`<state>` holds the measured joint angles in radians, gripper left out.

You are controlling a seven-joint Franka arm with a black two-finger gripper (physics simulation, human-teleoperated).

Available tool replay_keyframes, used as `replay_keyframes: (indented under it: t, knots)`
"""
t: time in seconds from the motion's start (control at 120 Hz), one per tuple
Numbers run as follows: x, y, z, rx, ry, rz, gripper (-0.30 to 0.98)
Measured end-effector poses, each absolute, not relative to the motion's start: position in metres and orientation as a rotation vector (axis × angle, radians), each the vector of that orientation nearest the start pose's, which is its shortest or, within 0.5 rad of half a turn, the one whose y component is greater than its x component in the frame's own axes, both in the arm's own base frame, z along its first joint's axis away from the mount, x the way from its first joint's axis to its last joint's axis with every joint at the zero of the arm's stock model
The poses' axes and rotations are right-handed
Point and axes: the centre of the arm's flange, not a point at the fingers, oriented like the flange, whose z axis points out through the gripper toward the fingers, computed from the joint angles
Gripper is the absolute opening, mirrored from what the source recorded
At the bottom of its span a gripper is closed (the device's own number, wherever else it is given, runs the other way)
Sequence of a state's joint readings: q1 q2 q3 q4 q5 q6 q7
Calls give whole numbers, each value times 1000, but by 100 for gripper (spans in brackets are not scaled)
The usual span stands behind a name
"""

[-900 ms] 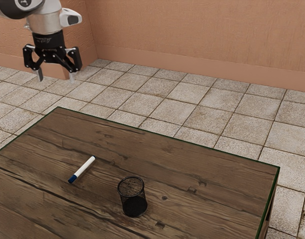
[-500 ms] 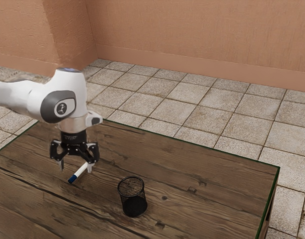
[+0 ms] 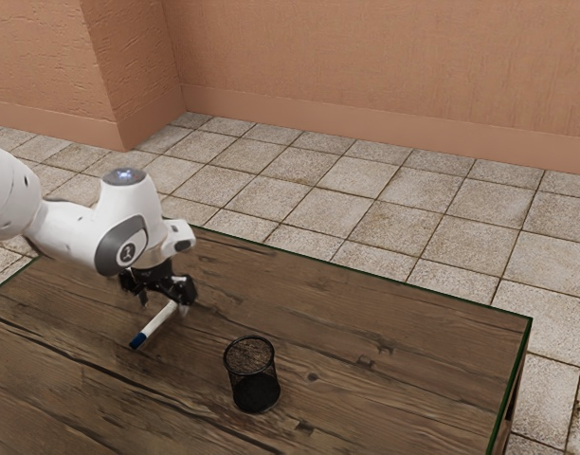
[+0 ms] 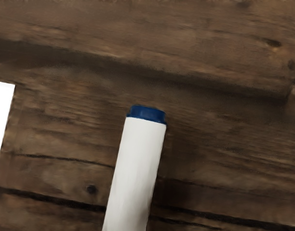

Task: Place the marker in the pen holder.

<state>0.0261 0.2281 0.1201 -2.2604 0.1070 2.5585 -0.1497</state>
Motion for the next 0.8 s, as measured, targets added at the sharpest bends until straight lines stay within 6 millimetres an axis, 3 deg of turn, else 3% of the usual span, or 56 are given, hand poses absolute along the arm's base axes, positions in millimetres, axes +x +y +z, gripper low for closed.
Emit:
replay_keyframes:
  t: [0.108,0.3,0.525,0.8]
  knots:
    - [553,95,255,-3028,-202,-139,68]
    - [558,104,251,-3045,-92,-182,67]
    - [557,106,253,-3081,-68,-216,20]
    - [554,97,250,-3113,-24,-221,2]
